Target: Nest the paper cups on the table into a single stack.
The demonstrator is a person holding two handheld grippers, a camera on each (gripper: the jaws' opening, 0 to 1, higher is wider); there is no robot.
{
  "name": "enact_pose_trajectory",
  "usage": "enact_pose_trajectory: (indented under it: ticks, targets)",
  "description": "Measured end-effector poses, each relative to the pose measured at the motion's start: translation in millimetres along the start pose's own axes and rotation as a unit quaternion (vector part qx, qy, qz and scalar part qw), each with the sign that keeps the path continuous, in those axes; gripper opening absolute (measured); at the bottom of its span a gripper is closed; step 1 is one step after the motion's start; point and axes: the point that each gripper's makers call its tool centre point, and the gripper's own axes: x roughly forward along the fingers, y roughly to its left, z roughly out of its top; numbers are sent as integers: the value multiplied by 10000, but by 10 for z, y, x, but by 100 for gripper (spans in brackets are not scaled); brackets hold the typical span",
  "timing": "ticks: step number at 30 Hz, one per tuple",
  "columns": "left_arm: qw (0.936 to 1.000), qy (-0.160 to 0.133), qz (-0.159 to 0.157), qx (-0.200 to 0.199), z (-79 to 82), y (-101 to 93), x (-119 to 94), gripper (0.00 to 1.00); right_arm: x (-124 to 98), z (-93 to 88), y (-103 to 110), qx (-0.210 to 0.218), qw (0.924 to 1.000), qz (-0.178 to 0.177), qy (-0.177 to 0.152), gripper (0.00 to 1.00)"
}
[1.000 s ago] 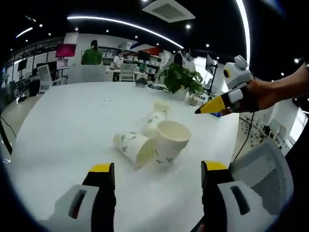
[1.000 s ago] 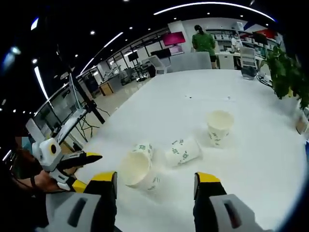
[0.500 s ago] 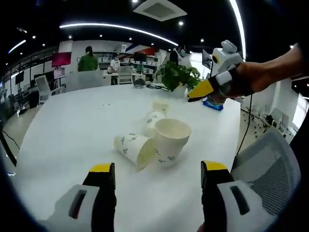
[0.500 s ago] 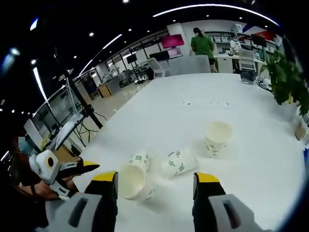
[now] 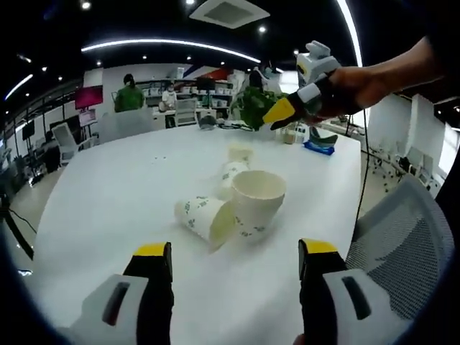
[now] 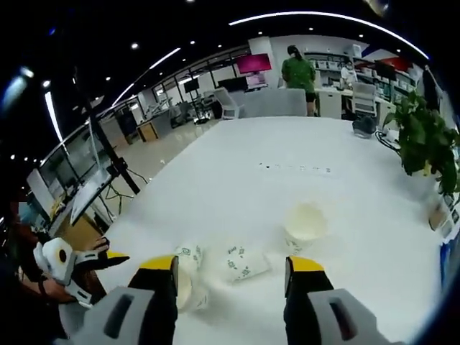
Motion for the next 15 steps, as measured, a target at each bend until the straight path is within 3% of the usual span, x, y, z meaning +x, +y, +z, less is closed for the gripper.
enact_pose_trajectory:
  ticks: [15]
  targets:
    - [9999, 28, 80, -114, -22, 44, -17, 69, 61, 129, -356, -113, 9989, -441, 120, 60]
